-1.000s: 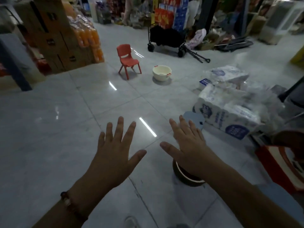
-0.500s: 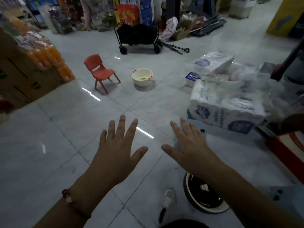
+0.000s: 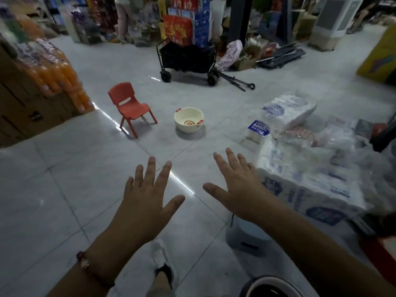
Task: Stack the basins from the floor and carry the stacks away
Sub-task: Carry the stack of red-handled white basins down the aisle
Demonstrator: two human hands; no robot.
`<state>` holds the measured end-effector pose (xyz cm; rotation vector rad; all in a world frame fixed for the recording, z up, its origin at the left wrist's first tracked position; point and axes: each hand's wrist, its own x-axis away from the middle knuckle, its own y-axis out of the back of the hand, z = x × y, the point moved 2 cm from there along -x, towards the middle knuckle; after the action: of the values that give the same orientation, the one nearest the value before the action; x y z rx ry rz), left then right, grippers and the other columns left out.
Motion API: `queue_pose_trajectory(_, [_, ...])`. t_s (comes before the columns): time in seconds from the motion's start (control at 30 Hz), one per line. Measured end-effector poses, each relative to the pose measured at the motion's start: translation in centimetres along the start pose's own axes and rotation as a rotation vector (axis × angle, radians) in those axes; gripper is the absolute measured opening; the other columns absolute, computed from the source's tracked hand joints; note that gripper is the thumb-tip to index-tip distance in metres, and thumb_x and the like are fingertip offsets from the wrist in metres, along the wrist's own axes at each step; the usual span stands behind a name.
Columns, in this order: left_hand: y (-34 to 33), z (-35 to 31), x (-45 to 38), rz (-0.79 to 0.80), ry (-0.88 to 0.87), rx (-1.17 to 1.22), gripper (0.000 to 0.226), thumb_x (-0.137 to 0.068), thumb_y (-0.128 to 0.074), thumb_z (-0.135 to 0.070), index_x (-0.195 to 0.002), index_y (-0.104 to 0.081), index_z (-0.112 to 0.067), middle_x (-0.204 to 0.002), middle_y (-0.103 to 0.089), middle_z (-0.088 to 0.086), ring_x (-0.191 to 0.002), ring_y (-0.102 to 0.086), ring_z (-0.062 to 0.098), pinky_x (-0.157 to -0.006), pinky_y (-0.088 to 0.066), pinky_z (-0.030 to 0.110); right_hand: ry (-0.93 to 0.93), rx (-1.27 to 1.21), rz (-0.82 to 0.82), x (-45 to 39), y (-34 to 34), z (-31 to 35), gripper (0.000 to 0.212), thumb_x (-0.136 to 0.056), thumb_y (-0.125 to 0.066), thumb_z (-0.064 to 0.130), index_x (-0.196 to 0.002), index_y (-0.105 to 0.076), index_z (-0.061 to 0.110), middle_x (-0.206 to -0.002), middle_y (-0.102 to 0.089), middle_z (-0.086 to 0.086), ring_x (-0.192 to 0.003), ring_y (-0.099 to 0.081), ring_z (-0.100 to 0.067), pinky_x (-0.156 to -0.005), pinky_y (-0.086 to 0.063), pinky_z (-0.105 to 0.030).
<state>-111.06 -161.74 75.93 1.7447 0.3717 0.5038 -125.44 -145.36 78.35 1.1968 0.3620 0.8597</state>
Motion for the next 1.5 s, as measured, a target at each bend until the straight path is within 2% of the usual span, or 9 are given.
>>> queue_pose_trajectory(0.27, [-0.3,7.0,-17.5,0.017,0.005,0.054,0.086,-0.085,-0.021,-0.075,-0.151,0.023,-0.041,-0.159,0.033,0.003,-0.15,0.02,0.029,-0.122,0.001,0.047,-0.038,0.07,0.048,-18.7,0.6,1.7,0.081,-0.093,-0.034,0.067,-0.155,0.008,0.037,-0.163,0.019,0.0,-0.15,0.017,-0.026,-0.122,0.003,-0.049])
queue_pose_trajectory(0.43, [1.4,11.7,-30.1,0.083,-0.052,-0.019,0.089,-0.088,-0.027,-0.074,-0.151,0.024,-0.038,-0.16,0.031,0.005,-0.15,0.017,0.032,-0.122,-0.002,0.049,-0.105,-0.02,0.016,-30.3,0.8,2.6,0.079,-0.094,-0.036,0.065,-0.155,0.005,0.037,-0.164,0.014,0.003,-0.151,0.013,-0.022,-0.122,0.003,-0.044])
queue_pose_trajectory(0.63, [4.4,13.4,-42.3,0.141,-0.158,-0.076,0.088,-0.091,-0.031,-0.072,-0.152,0.023,-0.037,-0.161,0.028,0.005,-0.151,0.016,0.032,-0.123,-0.003,0.051,-0.198,-0.065,0.019,-39.8,1.9,1.1,0.078,-0.094,-0.036,0.065,-0.155,0.004,0.038,-0.164,0.014,0.005,-0.151,0.012,-0.023,-0.122,0.002,-0.044])
queue_pose_trajectory(0.8, [4.3,13.8,-52.1,0.193,-0.175,-0.116,0.088,-0.092,-0.031,-0.07,-0.152,0.023,-0.035,-0.162,0.027,0.006,-0.151,0.014,0.033,-0.123,-0.004,0.05,-0.244,-0.085,0.036,-48.3,2.7,-2.3,0.079,-0.094,-0.036,0.065,-0.156,0.005,0.038,-0.164,0.014,0.004,-0.151,0.013,-0.025,-0.122,0.002,-0.045])
queue_pose_trajectory(1.0, [2.5,14.8,-66.2,0.253,-0.147,-0.165,0.085,-0.094,-0.028,-0.069,-0.152,0.025,-0.035,-0.161,0.028,0.007,-0.151,0.016,0.032,-0.123,-0.002,0.048,-0.259,-0.061,0.113,-63.0,2.6,-8.2,0.081,-0.093,-0.033,0.069,-0.155,0.009,0.038,-0.164,0.016,0.001,-0.151,0.013,-0.027,-0.121,0.002,-0.046])
queue_pose_trajectory(1.17, [2.6,16.2,-78.8,0.289,-0.036,-0.189,0.084,-0.091,-0.019,-0.074,-0.151,0.025,-0.035,-0.162,0.025,0.008,-0.151,0.012,0.033,-0.122,-0.004,0.048,-0.197,0.035,0.252,-76.9,4.9,-12.3,0.083,-0.091,-0.031,0.071,-0.156,0.009,0.036,-0.164,0.016,-0.001,-0.151,0.011,-0.03,-0.121,-0.001,-0.049])
queue_pose_trajectory(1.3, [3.0,16.6,-87.3,0.291,0.041,-0.108,0.082,-0.096,-0.03,-0.066,-0.153,0.02,-0.035,-0.163,0.023,0.009,-0.152,0.008,0.035,-0.121,-0.009,0.052,-0.117,0.144,0.293,-87.3,7.8,-13.9,0.086,-0.091,-0.034,0.071,-0.156,0.007,0.034,-0.165,0.013,-0.003,-0.152,0.007,-0.031,-0.121,-0.003,-0.052])
queue_pose_trajectory(1.5, [0.8,19.1,-98.9,0.351,0.104,-0.033,0.081,-0.097,-0.032,-0.065,-0.155,0.015,-0.035,-0.163,0.022,0.01,-0.152,0.007,0.035,-0.122,-0.009,0.051,-0.096,0.165,0.354,-100.5,7.9,-15.6,0.083,-0.094,-0.032,0.069,-0.156,0.009,0.034,-0.164,0.015,-0.003,-0.151,0.009,-0.031,-0.121,-0.002,-0.05])
